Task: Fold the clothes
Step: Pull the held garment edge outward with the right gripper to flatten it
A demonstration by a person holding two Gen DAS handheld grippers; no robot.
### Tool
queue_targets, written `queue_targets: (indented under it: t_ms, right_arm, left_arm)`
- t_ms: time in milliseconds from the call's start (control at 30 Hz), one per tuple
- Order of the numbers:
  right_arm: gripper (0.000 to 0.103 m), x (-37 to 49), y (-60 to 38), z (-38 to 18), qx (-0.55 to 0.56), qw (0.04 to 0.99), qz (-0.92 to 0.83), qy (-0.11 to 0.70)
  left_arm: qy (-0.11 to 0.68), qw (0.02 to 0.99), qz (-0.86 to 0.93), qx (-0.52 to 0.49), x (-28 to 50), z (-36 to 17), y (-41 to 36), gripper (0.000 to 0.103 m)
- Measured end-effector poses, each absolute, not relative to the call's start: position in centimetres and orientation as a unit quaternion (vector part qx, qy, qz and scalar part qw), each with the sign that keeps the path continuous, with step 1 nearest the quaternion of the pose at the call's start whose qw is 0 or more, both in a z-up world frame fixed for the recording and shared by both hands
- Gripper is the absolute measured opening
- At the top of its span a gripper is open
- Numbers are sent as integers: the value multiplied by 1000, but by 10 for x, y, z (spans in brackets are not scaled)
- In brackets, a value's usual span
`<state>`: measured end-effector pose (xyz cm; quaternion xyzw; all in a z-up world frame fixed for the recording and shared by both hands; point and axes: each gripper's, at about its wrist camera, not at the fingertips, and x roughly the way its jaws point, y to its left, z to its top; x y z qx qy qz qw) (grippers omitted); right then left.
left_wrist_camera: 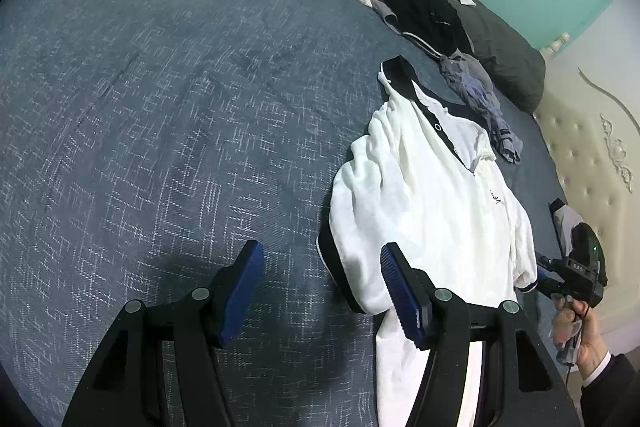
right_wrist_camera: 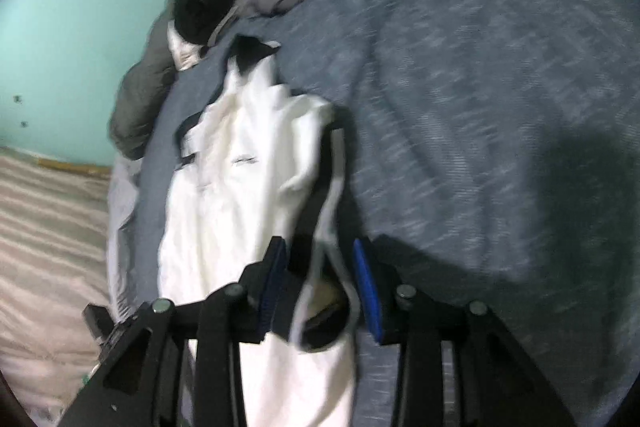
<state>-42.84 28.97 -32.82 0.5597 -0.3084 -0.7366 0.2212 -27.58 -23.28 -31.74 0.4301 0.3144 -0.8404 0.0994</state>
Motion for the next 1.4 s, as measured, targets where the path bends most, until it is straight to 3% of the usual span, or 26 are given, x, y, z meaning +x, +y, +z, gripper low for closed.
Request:
queue_targets:
  t_ms: [167, 300, 900, 1100, 1333, 1400]
  right_arm:
    - [9, -428, 269, -328, 566, 238, -741, -270]
    - [3, -424, 268, -325, 555, 236, -756, -254]
    - [2, -435, 346, -234, 473, 152, -858, -132]
    - [2, -438, 340, -283, 545, 138, -822, -95]
    - [5, -431, 349, -333, 595, 155, -769, -173]
    - [15, -431, 364, -329, 582, 139, -773, -212]
  left_arm:
    - [315, 99, -839, 432, -276, -319, -231, 65]
    - [314, 99, -840, 431, -276, -318, -231, 65]
    - [310, 98, -840, 435, -280, -319, -226, 65]
    - [312, 100, -838, 436, -282, -320, -227, 65]
    - [308, 102, -839, 438, -282, -320, -231, 65]
    - [310, 104, -838, 436, -282, -321, -233, 65]
